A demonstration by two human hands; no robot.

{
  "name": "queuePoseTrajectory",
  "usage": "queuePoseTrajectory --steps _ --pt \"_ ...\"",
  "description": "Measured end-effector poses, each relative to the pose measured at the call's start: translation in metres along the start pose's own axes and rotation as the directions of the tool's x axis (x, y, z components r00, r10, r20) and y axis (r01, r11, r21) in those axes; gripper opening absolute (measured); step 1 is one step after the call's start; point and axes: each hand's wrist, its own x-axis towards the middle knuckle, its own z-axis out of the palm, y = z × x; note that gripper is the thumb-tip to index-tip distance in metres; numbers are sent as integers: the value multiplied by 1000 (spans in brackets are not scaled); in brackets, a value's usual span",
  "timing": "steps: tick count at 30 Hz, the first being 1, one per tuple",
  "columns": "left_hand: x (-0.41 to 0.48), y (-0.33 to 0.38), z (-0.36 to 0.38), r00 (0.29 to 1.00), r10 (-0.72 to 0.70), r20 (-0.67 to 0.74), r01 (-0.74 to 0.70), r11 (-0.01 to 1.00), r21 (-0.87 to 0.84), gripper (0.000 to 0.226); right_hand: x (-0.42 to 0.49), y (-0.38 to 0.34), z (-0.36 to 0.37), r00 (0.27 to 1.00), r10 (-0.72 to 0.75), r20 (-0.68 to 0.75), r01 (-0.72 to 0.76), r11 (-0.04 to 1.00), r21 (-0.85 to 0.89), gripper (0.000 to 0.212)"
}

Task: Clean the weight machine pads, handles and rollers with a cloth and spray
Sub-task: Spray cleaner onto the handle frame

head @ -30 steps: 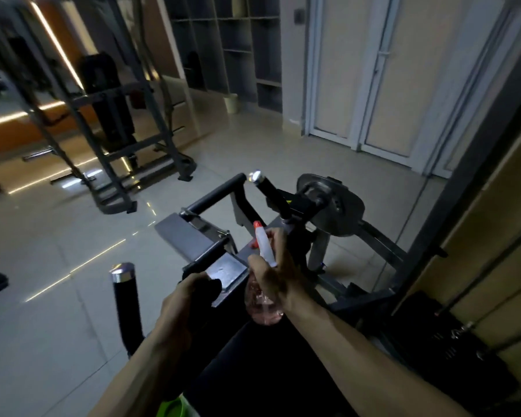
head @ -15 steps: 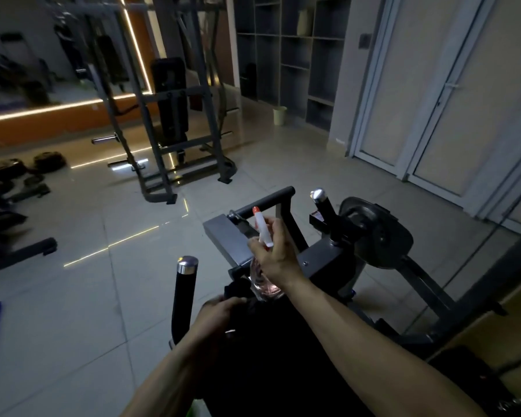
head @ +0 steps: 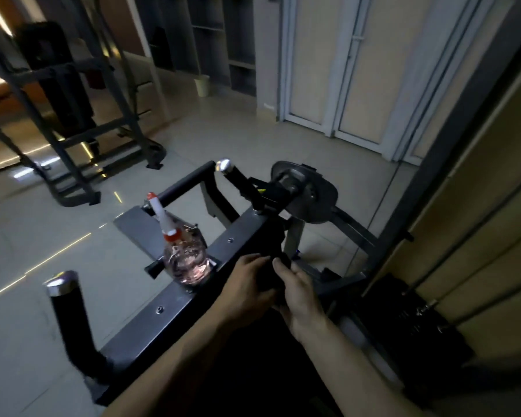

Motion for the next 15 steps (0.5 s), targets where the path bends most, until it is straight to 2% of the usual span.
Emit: queuePoseTrajectory --steps 1,2,3,5,7,9,12,14,15 --pt "6 3 5 995 10 101 -17 997 71 67 9 4 -12 996 2 -85 1 999 39 18" --pt "9 2 5 990 23 138 -41 990 132 70 16 7 -21 987 6 -161 2 999 50 10" --pt "13 0 4 994 43 103 -65 974 217 68 27 13 -33 974 8 -227 -1 1000 30 8" --pt "27 -12 -2 994 111 -25 -91 906 413 62 51 22 -52 947 42 -318 -48 999 -11 19" --pt "44 -29 -11 997 58 -55 -18 826 563 73 78 23 -58 919 87 -386 -105 994 -27 29" --pt "59 -42 -8 999 -22 -37 42 740 671 81 106 10 -53 904 81 -420 -107 993 -39 35" --pt "64 -53 3 997 -23 -77 72 693 718 75 143 -19 -34 887 -62 -457 -9 988 -152 45" --pt "63 -57 4 997 -13 -80 67 689 722 77 157 -22 -21 895 -196 -400 74 950 -302 53" --pt "62 -62 4 997 -8 -71 57 691 720 79 157 -14 -15 913 -265 -312 122 904 -410 57"
